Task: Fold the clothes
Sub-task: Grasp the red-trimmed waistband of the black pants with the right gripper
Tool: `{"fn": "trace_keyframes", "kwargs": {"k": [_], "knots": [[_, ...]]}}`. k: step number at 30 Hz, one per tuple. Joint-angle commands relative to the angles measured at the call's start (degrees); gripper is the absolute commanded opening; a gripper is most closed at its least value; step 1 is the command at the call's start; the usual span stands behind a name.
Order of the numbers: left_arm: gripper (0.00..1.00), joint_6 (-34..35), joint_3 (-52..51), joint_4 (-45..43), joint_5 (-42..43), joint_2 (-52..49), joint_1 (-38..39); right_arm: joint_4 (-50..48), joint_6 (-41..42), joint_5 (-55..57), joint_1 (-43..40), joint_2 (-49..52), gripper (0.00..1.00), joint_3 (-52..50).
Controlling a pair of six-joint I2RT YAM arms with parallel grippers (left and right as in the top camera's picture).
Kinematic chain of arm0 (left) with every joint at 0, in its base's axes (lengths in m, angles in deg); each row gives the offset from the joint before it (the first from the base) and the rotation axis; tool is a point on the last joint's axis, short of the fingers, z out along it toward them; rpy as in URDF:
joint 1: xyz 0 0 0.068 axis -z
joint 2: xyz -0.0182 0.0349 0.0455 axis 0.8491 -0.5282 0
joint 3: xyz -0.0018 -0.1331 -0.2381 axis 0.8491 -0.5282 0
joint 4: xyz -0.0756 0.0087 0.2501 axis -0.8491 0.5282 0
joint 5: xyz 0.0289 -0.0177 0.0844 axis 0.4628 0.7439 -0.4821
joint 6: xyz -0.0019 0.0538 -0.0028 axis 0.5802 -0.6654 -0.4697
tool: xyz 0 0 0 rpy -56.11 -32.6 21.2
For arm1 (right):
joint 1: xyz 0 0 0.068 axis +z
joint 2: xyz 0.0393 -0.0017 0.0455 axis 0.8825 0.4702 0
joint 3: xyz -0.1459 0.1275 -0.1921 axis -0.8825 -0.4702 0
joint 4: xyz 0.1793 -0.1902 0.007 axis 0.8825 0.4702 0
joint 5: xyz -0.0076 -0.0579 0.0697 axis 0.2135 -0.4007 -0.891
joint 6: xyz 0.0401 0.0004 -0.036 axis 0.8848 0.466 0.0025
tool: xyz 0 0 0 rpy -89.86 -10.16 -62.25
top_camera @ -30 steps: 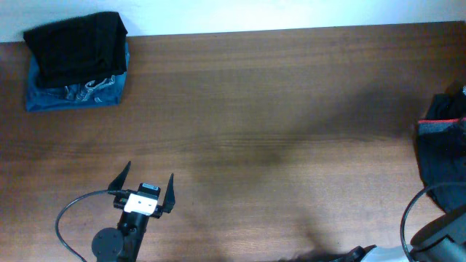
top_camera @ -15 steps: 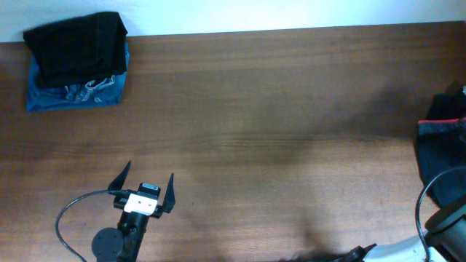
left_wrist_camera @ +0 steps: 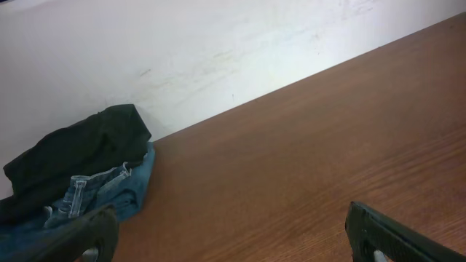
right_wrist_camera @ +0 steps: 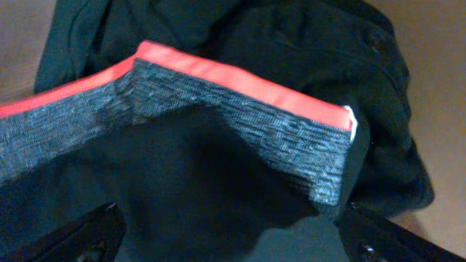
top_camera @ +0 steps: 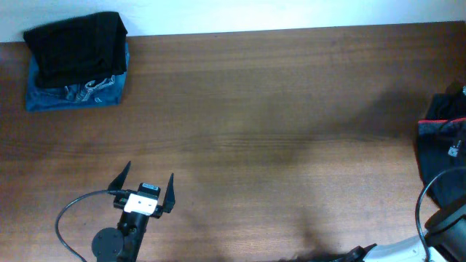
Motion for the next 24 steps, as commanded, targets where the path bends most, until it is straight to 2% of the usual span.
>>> {"fn": "trace_keyframes", "kwargs": {"k": [1, 24], "knots": [[0.99, -0.5, -0.2, 0.1, 0.2, 0.4, -0.2, 0.0, -9.3, -0.9, -0.1, 0.0, 0.99, 0.9], [0.99, -0.5, -0.2, 0.1, 0.3, 0.4, -0.2, -2.3, -11.1, -5.1, -4.5, 4.7, 0.99, 0.9]]}}
